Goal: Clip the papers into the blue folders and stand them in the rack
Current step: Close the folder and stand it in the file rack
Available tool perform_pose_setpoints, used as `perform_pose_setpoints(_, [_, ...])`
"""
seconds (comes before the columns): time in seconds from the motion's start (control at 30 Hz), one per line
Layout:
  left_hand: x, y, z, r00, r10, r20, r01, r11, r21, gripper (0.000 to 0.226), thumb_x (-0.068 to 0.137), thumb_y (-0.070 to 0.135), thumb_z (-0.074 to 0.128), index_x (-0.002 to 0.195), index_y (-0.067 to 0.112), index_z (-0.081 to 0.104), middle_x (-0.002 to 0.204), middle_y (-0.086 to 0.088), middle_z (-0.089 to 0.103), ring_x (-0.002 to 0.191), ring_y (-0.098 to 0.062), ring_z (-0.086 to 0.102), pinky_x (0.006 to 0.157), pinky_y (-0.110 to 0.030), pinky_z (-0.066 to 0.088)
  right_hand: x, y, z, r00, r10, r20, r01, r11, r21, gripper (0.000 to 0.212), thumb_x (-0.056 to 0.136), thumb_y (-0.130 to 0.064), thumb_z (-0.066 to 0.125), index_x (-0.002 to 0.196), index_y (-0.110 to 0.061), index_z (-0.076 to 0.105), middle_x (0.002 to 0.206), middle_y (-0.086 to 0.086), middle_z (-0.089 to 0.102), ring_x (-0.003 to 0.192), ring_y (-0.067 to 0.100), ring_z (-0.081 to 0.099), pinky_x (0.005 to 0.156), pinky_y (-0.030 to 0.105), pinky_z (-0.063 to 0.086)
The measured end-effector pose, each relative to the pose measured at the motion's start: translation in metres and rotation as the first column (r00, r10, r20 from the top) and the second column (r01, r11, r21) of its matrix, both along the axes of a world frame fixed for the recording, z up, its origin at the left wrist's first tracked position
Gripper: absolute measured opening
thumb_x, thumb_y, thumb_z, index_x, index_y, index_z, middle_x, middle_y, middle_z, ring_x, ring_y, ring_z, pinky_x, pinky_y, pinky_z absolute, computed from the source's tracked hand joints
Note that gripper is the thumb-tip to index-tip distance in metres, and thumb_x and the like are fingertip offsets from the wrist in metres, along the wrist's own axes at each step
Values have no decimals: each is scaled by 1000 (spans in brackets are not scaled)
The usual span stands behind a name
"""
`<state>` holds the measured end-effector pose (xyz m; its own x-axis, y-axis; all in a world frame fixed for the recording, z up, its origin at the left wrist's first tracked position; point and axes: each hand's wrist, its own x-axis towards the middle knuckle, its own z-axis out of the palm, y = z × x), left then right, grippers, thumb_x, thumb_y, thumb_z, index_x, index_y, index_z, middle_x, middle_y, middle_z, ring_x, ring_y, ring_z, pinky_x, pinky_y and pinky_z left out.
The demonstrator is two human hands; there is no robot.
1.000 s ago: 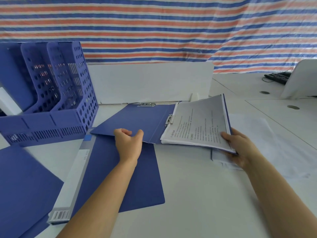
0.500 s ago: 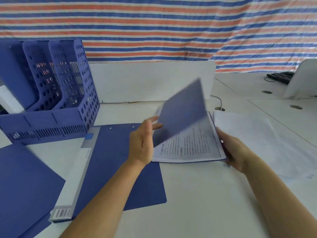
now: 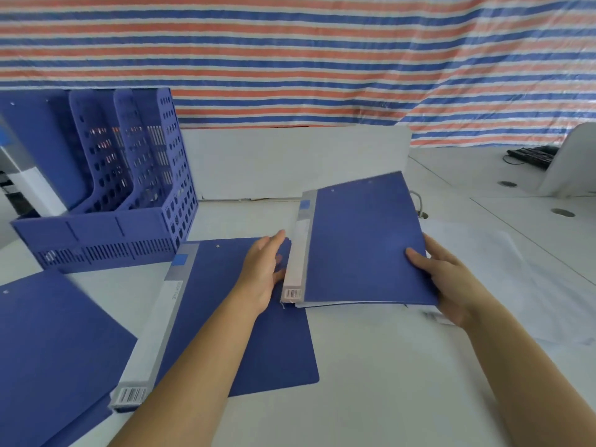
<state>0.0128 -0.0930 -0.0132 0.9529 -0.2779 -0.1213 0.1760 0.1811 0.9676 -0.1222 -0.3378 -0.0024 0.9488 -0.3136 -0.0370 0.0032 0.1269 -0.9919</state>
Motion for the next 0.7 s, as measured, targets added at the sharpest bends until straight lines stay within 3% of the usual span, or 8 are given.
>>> perform_pose_setpoints(0.1, [-5, 16, 14, 999, -32, -9, 31, 999, -35, 20, 88, 44, 63, 100, 28, 60, 109, 1, 64, 100, -23, 65, 88, -45, 53, -7, 7, 8, 996, 37, 87, -35, 999, -30, 39, 100, -16, 50, 132, -38, 55, 126, -7, 68, 112, 18, 67, 90, 36, 57])
perform_pose_setpoints(0.23, [-9, 45, 33, 993, -67, 94, 68, 998, -8, 32, 85, 31, 70, 113, 15, 65, 103, -6, 72, 95, -25, 65, 81, -39, 53, -10, 23, 16, 982, 107, 158, -90, 990, -112, 40, 102, -17, 48, 136, -37, 52, 130, -9, 65, 117, 15, 64, 91, 28, 55])
perform_pose_setpoints(0.37, [-16, 80, 57, 975, -124, 182, 111, 990, 83, 32, 80, 27, 74, 110, 20, 70, 113, -14, 69, 107, -33, 63, 98, -47, 48, 0, 48, 30, 962, 186, 198, -142, 966, -214, 41, 102, -19, 48, 140, -36, 49, 133, -6, 63, 119, 20, 63, 97, 38, 51])
perform_pose_setpoints(0.43, [-20, 100, 68, 964, -170, 203, 147, 981, 123, 25, 76, 28, 75, 100, 20, 72, 102, -11, 72, 97, -30, 66, 90, -43, 54, 10, 60, 38, 958, 178, 224, -114, 955, -274, 40, 102, -19, 49, 139, -35, 50, 131, -5, 64, 118, 21, 63, 101, 43, 47])
perform_pose_setpoints(0.53, [-25, 133, 87, 938, -228, 262, 164, 956, 244, 19, 82, 27, 70, 94, 13, 69, 88, -9, 72, 79, -24, 68, 62, -33, 56, 30, 81, 49, 956, 129, 265, -13, 917, -399, 39, 102, -20, 50, 139, -32, 50, 128, -9, 66, 114, 14, 65, 101, 40, 49])
perform_pose_setpoints(0.6, [-24, 152, 97, 936, -184, 301, 96, 953, 286, 19, 86, 24, 67, 96, 7, 69, 88, -15, 73, 77, -28, 69, 62, -37, 56, 46, 98, 56, 953, 73, 293, 85, 867, -492, 38, 100, -25, 53, 138, -32, 50, 122, -9, 67, 106, 10, 66, 96, 35, 53])
perform_pose_setpoints(0.7, [-20, 177, 107, 917, -17, 399, -76, 973, 216, 18, 88, 18, 66, 94, 1, 69, 83, -15, 73, 74, -31, 69, 63, -44, 59, 76, 128, 63, 938, -41, 343, 241, 790, -564, 46, 97, -34, 56, 141, -31, 45, 113, -1, 66, 99, 16, 64, 88, 34, 54])
